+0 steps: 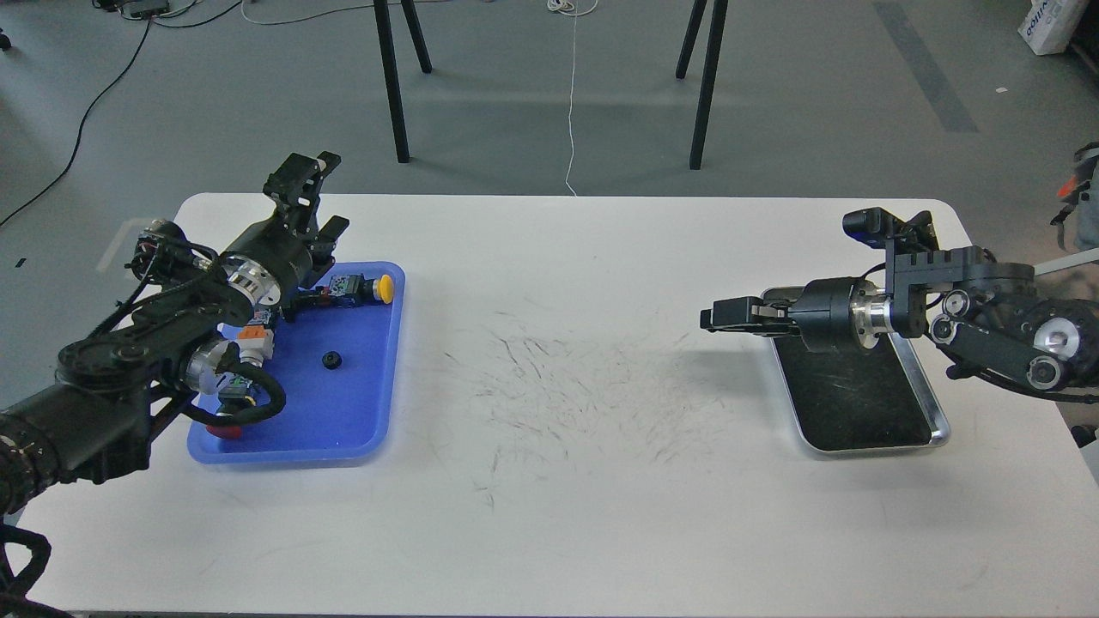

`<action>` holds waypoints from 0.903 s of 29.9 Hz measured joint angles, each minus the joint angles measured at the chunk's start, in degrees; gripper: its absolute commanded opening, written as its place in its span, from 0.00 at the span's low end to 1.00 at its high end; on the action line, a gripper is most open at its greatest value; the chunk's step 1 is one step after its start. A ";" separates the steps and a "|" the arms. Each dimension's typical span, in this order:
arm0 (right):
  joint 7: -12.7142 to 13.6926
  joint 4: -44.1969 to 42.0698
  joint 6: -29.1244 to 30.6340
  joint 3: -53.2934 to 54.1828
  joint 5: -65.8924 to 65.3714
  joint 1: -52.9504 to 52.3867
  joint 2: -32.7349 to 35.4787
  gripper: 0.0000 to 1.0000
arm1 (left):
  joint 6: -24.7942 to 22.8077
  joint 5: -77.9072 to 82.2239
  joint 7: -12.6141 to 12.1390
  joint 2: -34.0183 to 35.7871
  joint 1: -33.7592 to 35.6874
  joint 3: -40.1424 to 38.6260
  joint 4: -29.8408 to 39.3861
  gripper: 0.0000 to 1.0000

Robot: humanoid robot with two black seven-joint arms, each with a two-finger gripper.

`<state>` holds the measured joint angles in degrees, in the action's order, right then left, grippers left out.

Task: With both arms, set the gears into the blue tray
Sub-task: 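Lift the gear with the right gripper and extend toward the table center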

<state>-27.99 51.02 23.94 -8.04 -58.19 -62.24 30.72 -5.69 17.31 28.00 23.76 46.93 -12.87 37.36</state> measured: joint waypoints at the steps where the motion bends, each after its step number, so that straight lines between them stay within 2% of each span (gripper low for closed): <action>1: 0.00 0.02 0.00 0.19 0.82 0.12 -0.36 0.09 | -0.01 0.00 0.00 -0.01 0.00 -0.02 0.00 1.00; 6: 0.00 1.92 -0.19 1.24 3.10 0.65 -1.72 0.08 | -0.03 0.00 0.00 -0.17 -0.07 -0.05 0.00 1.00; 11: 0.00 7.75 -0.65 3.07 4.10 0.33 -3.38 0.08 | -0.03 0.00 0.00 -0.45 -0.08 -0.04 0.00 1.00; 15: 0.00 7.79 -1.02 3.38 4.13 0.65 -5.03 0.08 | -0.03 0.00 0.00 -0.47 -0.09 0.03 0.00 1.00; 19: 0.00 5.76 -3.63 4.32 4.09 2.36 -6.72 0.07 | -0.03 0.00 0.00 -0.48 -0.13 0.04 0.00 1.00; 27: 0.00 -3.33 -7.24 6.18 4.06 6.73 -16.88 0.07 | 0.13 0.00 0.00 -0.56 -0.20 0.04 0.00 1.00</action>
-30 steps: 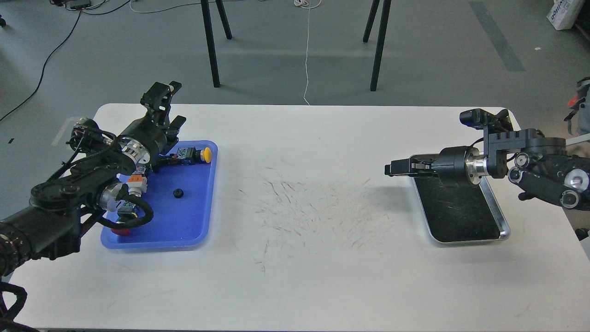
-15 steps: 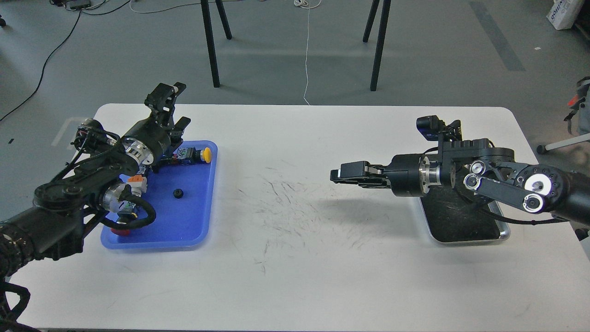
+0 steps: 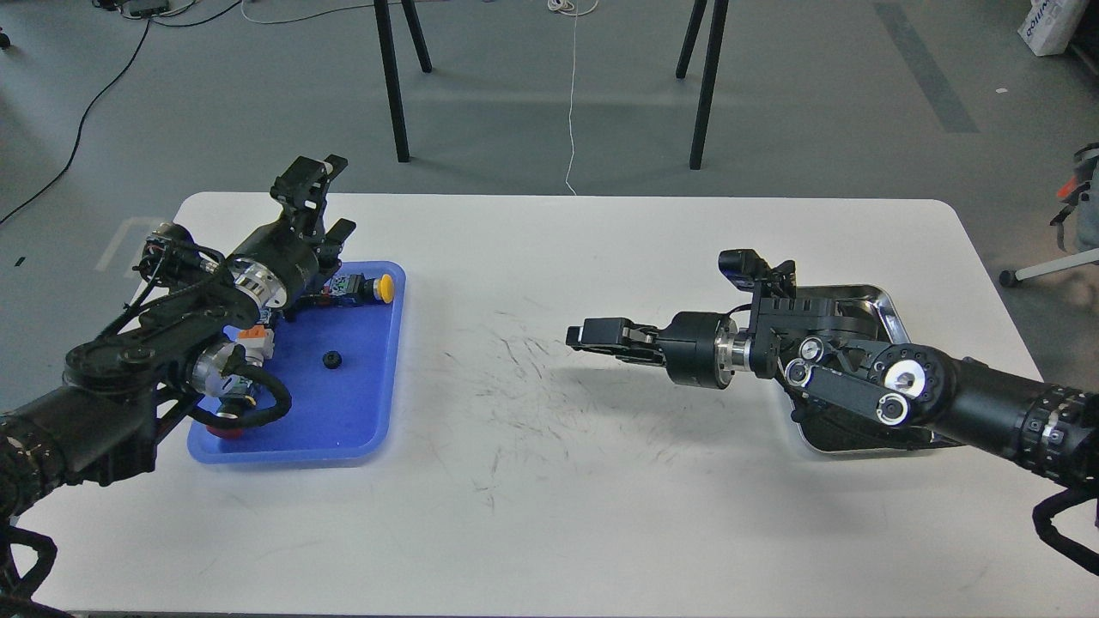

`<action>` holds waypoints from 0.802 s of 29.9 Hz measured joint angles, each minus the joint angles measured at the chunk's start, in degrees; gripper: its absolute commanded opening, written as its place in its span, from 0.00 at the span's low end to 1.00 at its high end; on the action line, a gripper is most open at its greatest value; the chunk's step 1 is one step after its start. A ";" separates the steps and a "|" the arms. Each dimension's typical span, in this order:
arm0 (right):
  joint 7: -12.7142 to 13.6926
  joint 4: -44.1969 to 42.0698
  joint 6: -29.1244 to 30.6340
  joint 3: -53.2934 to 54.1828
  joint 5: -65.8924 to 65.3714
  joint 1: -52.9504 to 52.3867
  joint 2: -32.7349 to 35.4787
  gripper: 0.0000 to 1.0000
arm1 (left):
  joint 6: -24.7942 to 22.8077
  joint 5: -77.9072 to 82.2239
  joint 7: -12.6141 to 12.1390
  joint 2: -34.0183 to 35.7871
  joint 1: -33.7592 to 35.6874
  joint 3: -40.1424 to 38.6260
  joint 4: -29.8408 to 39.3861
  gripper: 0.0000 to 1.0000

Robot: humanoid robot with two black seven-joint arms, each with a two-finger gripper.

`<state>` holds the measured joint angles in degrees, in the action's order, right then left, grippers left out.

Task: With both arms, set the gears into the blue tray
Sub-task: 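Lift the gear with the right gripper and extend toward the table center, then lower the right gripper near the table center and release the gear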

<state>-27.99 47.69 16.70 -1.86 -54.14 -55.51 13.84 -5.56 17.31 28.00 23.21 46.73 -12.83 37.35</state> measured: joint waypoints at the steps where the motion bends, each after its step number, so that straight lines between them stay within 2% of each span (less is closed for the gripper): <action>1: 0.00 -1.20 -0.10 0.23 0.00 0.17 -1.17 0.07 | 0.01 0.00 0.00 0.00 0.00 0.00 0.00 1.00; 13: 0.00 -11.54 -0.43 0.56 0.26 0.41 -12.91 0.07 | 0.03 0.00 0.00 -0.01 -0.14 0.00 0.07 1.00; 24: -0.01 -18.17 -0.79 -4.75 -0.09 -0.17 -13.85 0.07 | 0.01 0.00 0.00 -0.05 -0.14 -0.06 0.14 1.00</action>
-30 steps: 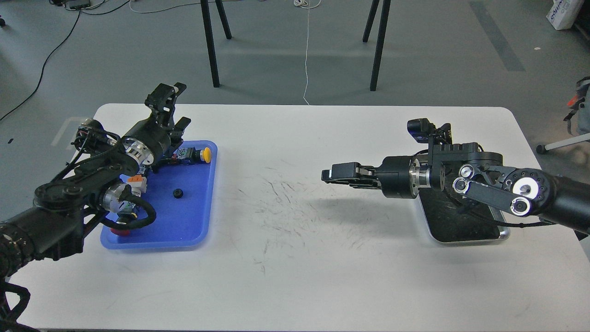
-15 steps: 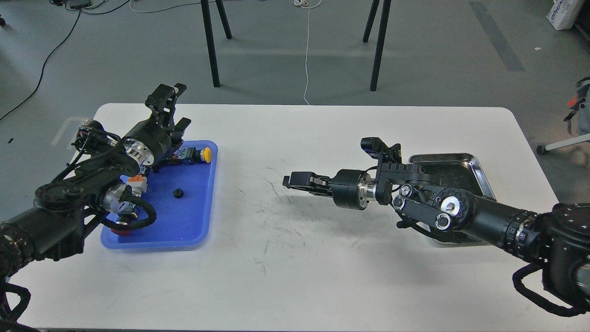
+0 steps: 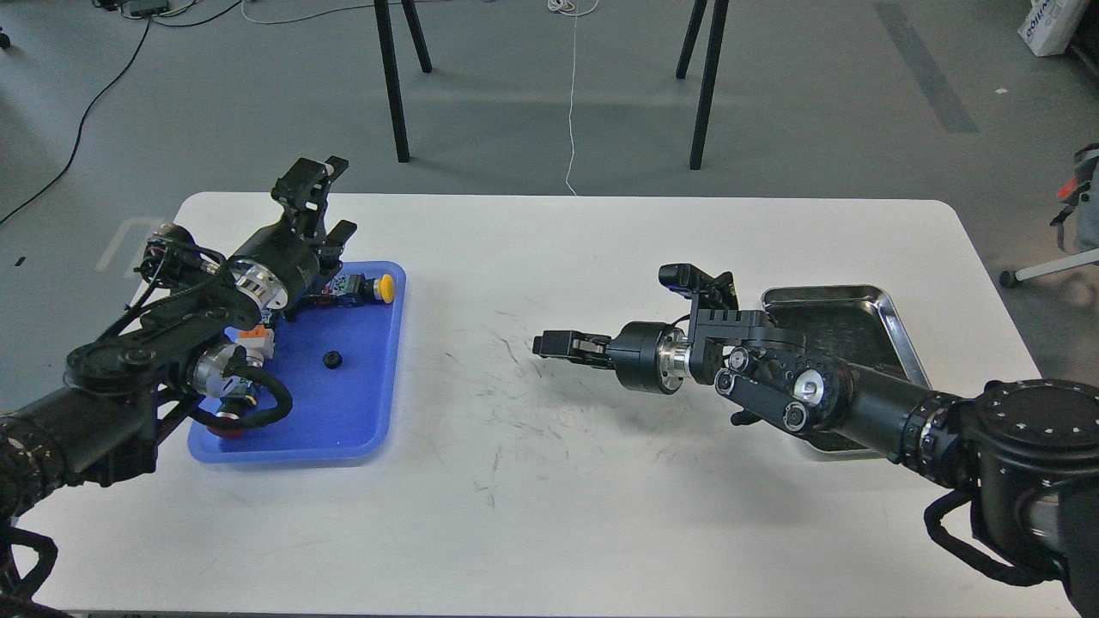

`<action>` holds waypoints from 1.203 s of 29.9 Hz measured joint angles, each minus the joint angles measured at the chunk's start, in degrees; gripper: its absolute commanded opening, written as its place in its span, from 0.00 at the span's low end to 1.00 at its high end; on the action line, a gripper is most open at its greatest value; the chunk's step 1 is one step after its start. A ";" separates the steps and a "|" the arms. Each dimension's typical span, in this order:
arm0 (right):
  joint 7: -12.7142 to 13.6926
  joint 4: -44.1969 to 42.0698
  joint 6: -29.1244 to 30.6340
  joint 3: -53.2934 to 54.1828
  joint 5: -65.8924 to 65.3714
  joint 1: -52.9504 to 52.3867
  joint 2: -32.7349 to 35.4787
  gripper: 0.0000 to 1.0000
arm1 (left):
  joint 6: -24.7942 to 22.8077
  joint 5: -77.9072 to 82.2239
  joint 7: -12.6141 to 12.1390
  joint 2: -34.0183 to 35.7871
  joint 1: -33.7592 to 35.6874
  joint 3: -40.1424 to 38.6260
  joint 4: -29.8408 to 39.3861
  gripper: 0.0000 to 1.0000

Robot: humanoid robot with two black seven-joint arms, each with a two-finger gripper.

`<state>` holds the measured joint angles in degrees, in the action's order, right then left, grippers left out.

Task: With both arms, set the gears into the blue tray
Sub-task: 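Lower the right gripper near the table center and release the gear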

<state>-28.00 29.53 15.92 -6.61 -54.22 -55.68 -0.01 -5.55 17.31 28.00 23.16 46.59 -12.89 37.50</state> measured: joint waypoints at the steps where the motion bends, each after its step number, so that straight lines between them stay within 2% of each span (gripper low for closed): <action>1: 0.00 -0.67 0.00 -0.47 0.01 -0.06 0.00 0.07 | 0.01 0.00 0.00 0.00 0.00 -0.01 0.02 1.00; 10: 0.00 -1.85 -0.40 -1.24 0.17 -0.19 0.00 0.09 | 0.01 0.00 0.00 0.04 0.00 -0.03 0.11 1.00; 19: 0.00 1.66 0.23 -0.48 0.72 -0.36 0.00 0.11 | 0.02 0.00 0.00 0.05 0.00 0.06 0.13 1.00; 31: 0.00 13.53 1.31 -0.83 0.78 -0.54 0.01 0.13 | 0.02 0.00 0.00 0.22 0.00 0.06 0.12 1.00; 36: 0.00 14.97 1.75 -1.12 0.49 -1.79 0.01 0.13 | 0.02 0.00 0.00 0.23 -0.09 0.05 0.12 1.00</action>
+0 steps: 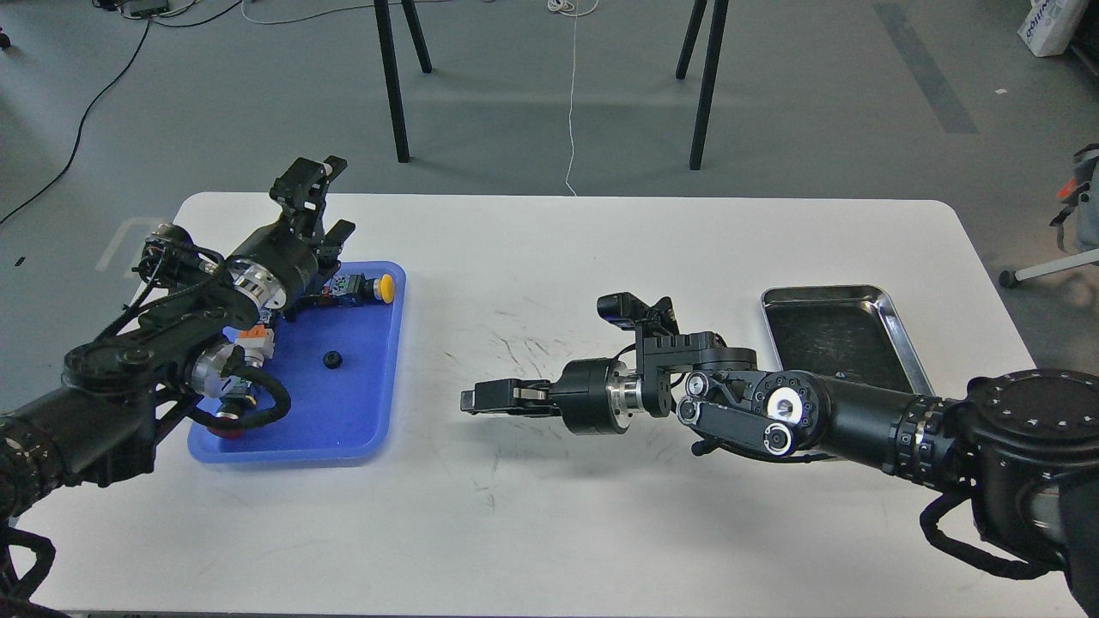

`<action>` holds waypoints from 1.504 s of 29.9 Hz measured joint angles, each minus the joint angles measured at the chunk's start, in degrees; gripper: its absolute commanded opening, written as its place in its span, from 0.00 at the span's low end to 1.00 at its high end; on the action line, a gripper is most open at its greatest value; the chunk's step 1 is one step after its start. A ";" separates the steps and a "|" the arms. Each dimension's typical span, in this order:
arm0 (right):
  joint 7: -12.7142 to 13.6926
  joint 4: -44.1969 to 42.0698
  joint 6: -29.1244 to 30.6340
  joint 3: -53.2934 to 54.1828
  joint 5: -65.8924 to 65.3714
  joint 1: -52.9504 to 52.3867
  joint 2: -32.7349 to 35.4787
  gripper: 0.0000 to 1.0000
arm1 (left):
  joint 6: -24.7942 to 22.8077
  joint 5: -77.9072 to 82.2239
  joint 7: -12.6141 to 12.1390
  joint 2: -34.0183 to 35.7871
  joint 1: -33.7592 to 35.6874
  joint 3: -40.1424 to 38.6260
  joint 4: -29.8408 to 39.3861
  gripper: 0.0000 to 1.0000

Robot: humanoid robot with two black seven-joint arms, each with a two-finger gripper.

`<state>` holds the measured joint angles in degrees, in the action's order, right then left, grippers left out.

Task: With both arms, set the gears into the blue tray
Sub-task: 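Lower the right gripper near the table center and release the gear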

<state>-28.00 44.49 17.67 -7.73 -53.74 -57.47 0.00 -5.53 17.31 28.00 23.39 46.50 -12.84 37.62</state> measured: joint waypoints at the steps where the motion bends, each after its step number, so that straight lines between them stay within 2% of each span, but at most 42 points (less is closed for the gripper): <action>1: 0.00 0.02 0.00 -0.01 -0.11 -0.16 0.00 0.13 | 0.00 0.00 0.00 0.00 0.00 -0.02 0.00 1.00; 25: 0.00 -2.31 0.00 -1.93 -0.84 -0.38 0.00 0.14 | -0.10 0.00 0.00 0.04 0.05 -0.26 0.00 1.00; 26: 0.00 -2.40 0.00 -1.94 -0.85 -0.37 0.00 0.15 | -0.10 0.00 0.00 0.04 0.11 -0.26 0.00 1.00; 29: 0.00 -2.58 0.00 -1.94 -0.85 -0.36 0.00 0.27 | -0.10 0.00 0.00 0.03 0.16 -0.24 0.00 1.00; 32: 0.00 -2.72 0.00 -1.94 -0.84 -0.36 0.00 0.28 | -0.11 0.00 0.00 0.01 0.16 -0.18 0.00 1.00; 36: 0.00 -2.76 0.00 -1.94 -0.77 -0.32 0.00 0.38 | -0.17 0.00 0.00 0.01 0.26 -0.17 0.00 1.00; 42: 0.00 -3.29 0.00 -1.89 -0.70 -0.15 0.00 0.45 | -0.18 0.00 0.00 0.04 0.26 -0.17 0.00 1.00; 45: 0.00 -3.79 -0.08 -1.85 -0.64 0.03 0.00 0.55 | -0.16 0.00 0.00 -0.07 0.26 -0.17 0.00 1.00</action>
<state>-28.00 40.71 17.59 -9.58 -54.37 -57.44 0.00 -5.69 17.31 28.00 23.32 46.76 -13.01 37.62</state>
